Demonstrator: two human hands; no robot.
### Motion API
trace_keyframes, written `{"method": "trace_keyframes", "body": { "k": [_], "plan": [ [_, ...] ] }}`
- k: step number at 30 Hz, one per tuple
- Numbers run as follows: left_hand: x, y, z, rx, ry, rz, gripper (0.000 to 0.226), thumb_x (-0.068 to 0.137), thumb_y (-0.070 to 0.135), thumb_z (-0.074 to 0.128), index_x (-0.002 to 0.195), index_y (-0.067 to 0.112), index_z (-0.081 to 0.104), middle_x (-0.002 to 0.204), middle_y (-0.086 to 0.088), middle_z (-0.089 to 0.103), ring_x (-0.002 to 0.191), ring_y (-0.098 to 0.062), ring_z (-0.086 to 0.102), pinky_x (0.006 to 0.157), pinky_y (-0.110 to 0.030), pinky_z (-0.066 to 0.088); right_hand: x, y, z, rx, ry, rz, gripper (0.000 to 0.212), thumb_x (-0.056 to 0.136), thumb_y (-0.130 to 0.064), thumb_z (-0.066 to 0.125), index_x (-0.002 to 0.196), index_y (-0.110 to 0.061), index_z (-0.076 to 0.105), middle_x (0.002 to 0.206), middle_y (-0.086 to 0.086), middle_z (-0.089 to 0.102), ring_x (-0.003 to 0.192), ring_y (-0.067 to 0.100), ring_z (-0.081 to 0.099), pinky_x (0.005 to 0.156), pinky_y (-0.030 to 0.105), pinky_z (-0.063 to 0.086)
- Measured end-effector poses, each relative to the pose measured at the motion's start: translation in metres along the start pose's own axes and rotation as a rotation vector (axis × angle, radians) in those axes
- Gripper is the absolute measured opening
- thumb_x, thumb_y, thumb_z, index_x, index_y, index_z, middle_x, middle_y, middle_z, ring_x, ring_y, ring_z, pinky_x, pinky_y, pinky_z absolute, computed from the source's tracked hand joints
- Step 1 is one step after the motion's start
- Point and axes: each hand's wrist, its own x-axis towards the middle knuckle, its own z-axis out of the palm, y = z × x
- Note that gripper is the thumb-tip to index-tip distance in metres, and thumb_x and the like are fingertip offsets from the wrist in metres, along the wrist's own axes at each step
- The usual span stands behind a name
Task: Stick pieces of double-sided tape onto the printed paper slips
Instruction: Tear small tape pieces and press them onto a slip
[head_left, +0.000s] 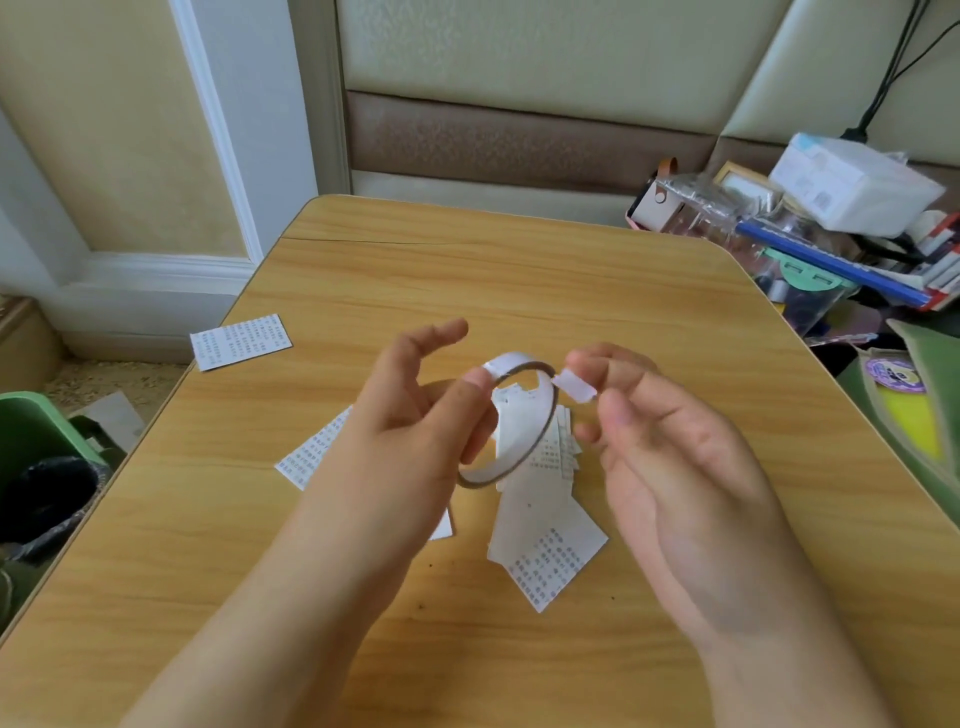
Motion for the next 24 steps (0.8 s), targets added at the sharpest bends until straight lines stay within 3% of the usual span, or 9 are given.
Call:
{"method": "trace_keyframes", "body": {
  "k": [3,4,7,13,17,20,22,24],
  "plan": [
    [-0.003,0.0,0.003,-0.052,-0.015,0.038,0.047,0.077,0.025,0.055,0.116,0.052,0.051,0.061,0.002,0.053,0.066,-0.022,0.041,0.064,-0.035,0.03,0.001,0.006,0.001,0.207,0.027,0.12,0.016,0.08,-0.025,0.061,0.087,-0.023,0.075,0.1,-0.011,0.066,0.088,0.005,0.057,0.081,0.026,0.039],
    [-0.003,0.002,0.003,-0.112,-0.025,0.036,0.049,0.076,0.02,0.056,0.115,0.05,0.053,0.063,0.001,0.055,0.067,-0.021,0.046,0.065,-0.033,0.033,0.002,0.006,0.002,0.265,0.032,0.141,0.014,0.078,-0.026,0.067,0.091,-0.021,0.072,0.104,-0.01,0.067,0.088,0.006,0.056,0.082,0.029,0.037],
    [-0.003,0.006,0.001,-0.343,-0.091,-0.023,0.043,0.072,0.011,0.059,0.107,0.034,0.067,0.07,0.001,0.056,0.07,-0.011,0.053,0.071,-0.028,0.037,0.003,0.006,0.005,0.41,-0.003,0.184,0.047,0.068,-0.038,0.076,0.109,-0.017,0.065,0.115,-0.011,0.066,0.088,0.007,0.055,0.081,0.028,0.039],
    [-0.007,0.007,0.002,-0.376,-0.19,-0.075,0.036,0.065,0.012,0.063,0.098,0.019,0.075,0.072,0.005,0.048,0.069,-0.008,0.045,0.078,-0.029,0.035,0.004,0.007,0.009,0.466,-0.069,0.168,0.055,0.067,-0.04,0.069,0.118,-0.021,0.068,0.105,-0.012,0.062,0.089,0.009,0.046,0.086,0.033,0.033],
    [-0.008,0.008,0.001,-0.393,-0.223,-0.072,0.043,0.058,0.022,0.066,0.099,0.017,0.075,0.071,0.005,0.047,0.067,-0.006,0.047,0.073,-0.026,0.038,0.002,0.008,0.013,0.405,-0.097,0.14,0.052,0.071,-0.04,0.062,0.12,-0.022,0.067,0.091,-0.012,0.057,0.086,0.006,0.046,0.086,0.034,0.033],
    [-0.006,0.01,0.0,-0.453,-0.251,-0.084,0.041,0.059,0.014,0.064,0.098,0.011,0.075,0.066,0.003,0.045,0.063,-0.006,0.047,0.063,-0.021,0.042,0.001,0.009,0.013,0.286,-0.089,0.117,0.043,0.079,-0.029,0.053,0.12,-0.027,0.067,0.091,-0.014,0.057,0.091,0.008,0.044,0.089,0.036,0.031],
    [-0.005,0.01,-0.001,-0.465,-0.249,-0.098,0.039,0.06,0.019,0.064,0.096,0.011,0.076,0.064,0.003,0.045,0.062,-0.007,0.045,0.065,-0.023,0.036,0.002,0.009,0.012,0.175,-0.065,0.101,0.044,0.077,-0.025,0.051,0.117,-0.03,0.068,0.095,-0.015,0.057,0.098,0.009,0.043,0.094,0.038,0.029],
    [-0.005,0.008,-0.002,-0.491,-0.237,-0.125,0.04,0.059,0.024,0.064,0.095,0.01,0.076,0.065,0.005,0.047,0.063,-0.008,0.043,0.067,-0.028,0.031,0.003,0.008,0.011,0.089,-0.039,0.072,0.042,0.075,-0.026,0.051,0.112,-0.033,0.071,0.094,-0.017,0.057,0.097,0.002,0.048,0.094,0.031,0.032]
  ]
}}
